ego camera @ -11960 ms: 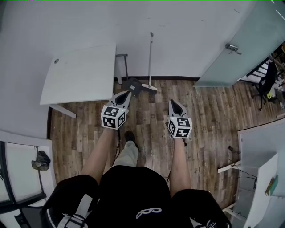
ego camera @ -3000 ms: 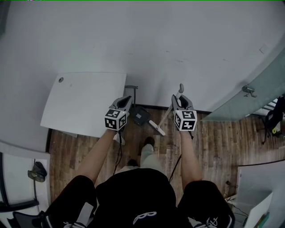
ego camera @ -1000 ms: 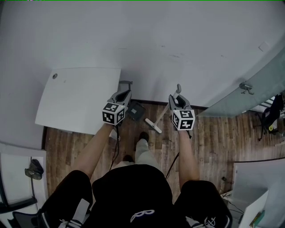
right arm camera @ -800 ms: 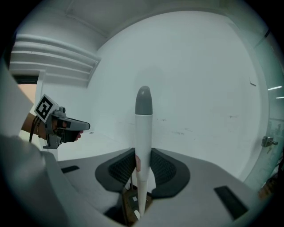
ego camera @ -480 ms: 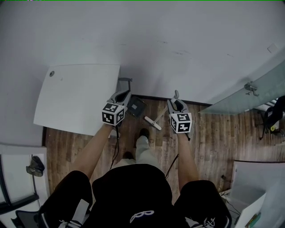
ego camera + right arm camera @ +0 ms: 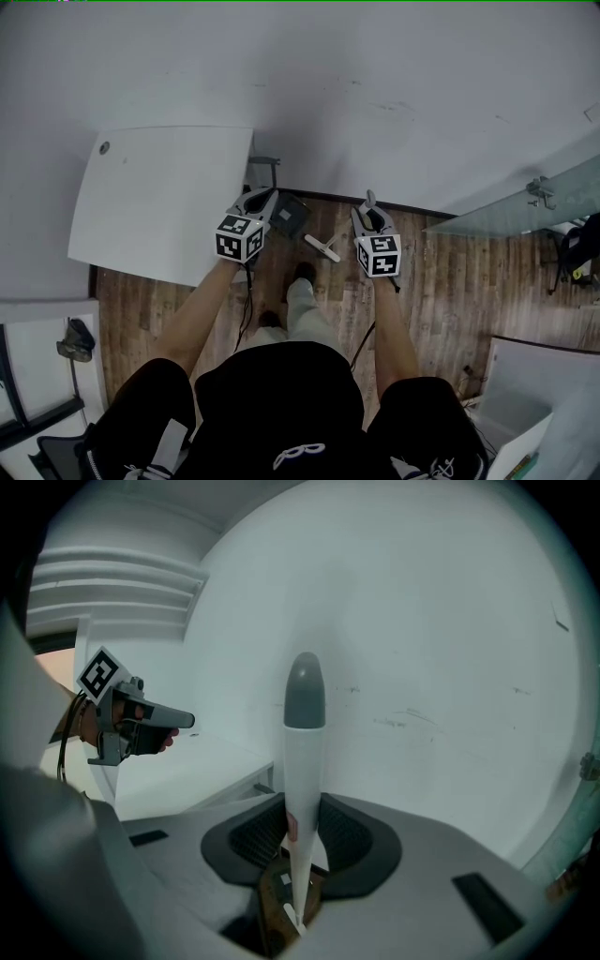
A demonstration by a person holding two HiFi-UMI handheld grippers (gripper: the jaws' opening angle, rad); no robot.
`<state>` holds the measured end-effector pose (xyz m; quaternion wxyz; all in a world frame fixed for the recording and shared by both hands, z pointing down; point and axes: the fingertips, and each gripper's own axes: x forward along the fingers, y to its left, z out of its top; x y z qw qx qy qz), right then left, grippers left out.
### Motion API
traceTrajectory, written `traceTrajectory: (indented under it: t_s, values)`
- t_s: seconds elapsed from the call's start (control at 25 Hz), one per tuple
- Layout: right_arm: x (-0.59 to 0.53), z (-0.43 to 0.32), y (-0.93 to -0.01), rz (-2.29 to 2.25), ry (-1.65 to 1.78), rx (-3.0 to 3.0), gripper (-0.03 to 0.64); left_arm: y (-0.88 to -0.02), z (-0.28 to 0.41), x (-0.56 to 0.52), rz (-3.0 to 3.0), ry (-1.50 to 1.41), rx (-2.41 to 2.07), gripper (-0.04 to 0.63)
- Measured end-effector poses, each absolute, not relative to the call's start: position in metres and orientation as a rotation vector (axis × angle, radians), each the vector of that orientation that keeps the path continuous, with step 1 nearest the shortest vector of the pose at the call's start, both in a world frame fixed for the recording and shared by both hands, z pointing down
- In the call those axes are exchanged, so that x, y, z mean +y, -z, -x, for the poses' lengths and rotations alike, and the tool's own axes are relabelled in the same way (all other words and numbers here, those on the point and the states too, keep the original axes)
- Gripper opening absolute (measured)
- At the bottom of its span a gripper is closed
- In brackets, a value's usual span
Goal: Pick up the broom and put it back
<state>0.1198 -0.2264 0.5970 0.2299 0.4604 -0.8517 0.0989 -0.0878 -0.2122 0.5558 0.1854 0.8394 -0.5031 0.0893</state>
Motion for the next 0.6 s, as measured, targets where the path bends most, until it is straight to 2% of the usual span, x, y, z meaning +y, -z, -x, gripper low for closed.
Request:
traceTrajectory:
  t_s: [0.6]
  values:
    - [-0.276, -0.113, -0.663, -1.200, -0.354, -2.281, 0.115, -0.592, 0.093, -0.264, -2.294, -0.305, -1.409, 0.017]
